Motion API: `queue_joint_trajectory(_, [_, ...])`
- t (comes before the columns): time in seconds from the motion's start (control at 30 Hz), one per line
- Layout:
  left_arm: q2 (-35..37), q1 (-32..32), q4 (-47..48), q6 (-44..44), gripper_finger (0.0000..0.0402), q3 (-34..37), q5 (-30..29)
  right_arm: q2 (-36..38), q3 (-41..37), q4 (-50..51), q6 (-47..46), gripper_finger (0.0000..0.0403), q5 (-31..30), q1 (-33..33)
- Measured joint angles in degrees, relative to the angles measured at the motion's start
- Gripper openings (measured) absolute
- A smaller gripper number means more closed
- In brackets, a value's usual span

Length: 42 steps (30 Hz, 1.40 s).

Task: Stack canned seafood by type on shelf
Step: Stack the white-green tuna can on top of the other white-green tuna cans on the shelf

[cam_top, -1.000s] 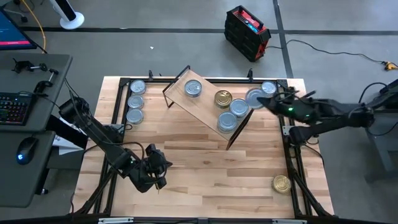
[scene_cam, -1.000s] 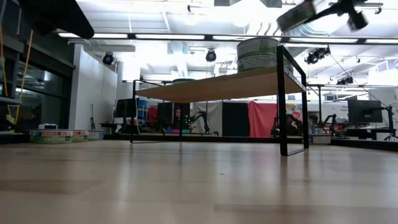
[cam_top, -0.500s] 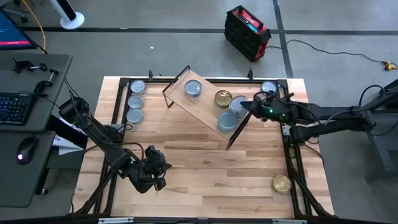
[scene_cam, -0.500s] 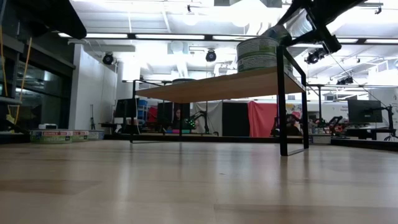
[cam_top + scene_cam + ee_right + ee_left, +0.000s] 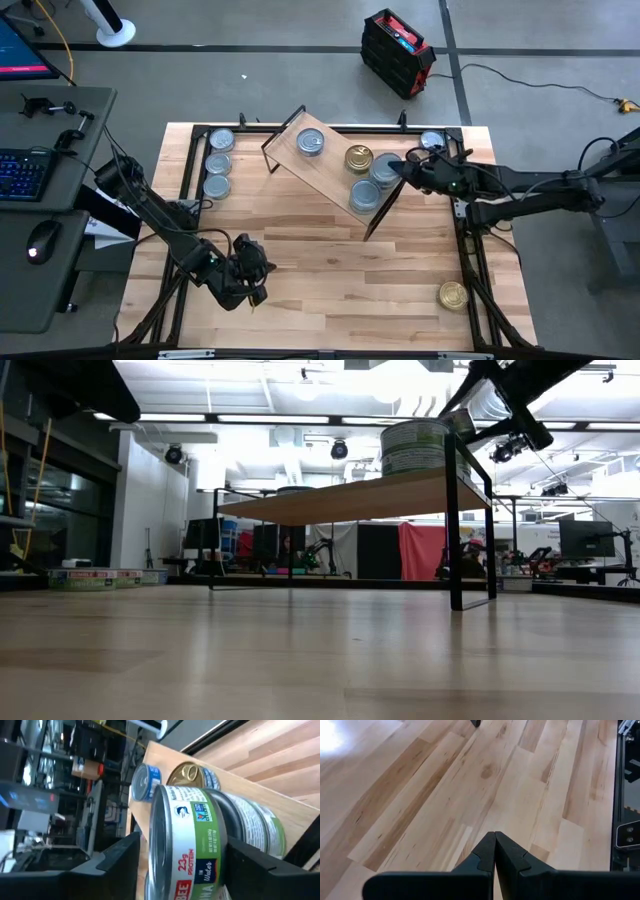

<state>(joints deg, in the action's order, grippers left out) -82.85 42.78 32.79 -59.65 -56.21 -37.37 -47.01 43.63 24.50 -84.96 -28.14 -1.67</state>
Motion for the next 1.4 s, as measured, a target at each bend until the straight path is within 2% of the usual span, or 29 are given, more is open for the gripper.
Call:
queue_joint_trajectory(0.27, [2.4,-2.9,-1.1,5.2,0.0,0.0,-0.1,-6.8,4.6,2.3,0.4,0.0239,1.7,-0.9])
queue_joint_trajectory(0.47, [3.5,-4.1,-1.9,5.6,0.0,0.0,1.3,-9.6,12.2,18.4,2.7,0.024,2.0,-1.8])
queue_joint_trajectory(0.63, [3.5,-3.7,-2.0,5.6,0.0,0.0,1.4,-10.8,18.3,23.8,5.4,0.024,2.9,-2.1])
queue_joint_trajectory(0.83, [4.6,-4.9,-4.3,12.0,0.0,-0.8,1.2,-13.2,24.0,35.1,7.0,0.024,4.2,-2.1])
queue_joint_trajectory(1.03, [6.6,-7.0,-4.6,20.8,0.0,-4.3,-1.0,-13.4,29.1,35.5,15.6,0.024,3.8,-0.9])
queue_joint_trajectory(1.2, [7.7,-7.1,-4.2,21.8,0.0,-4.9,-1.1,-13.3,32.9,33.1,22.8,0.024,4.8,3.6])
queue_joint_trajectory(1.33, [8.0,-6.2,-5.2,21.0,0.0,-4.8,3.5,-13.5,33.2,31.5,24.9,0.0239,9.9,7.9])
queue_joint_trajectory(1.4, [8.0,-5.9,-9.6,20.1,0.0,-3.4,6.7,-14.3,33.1,31.6,24.3,0.0227,10.4,10.7])
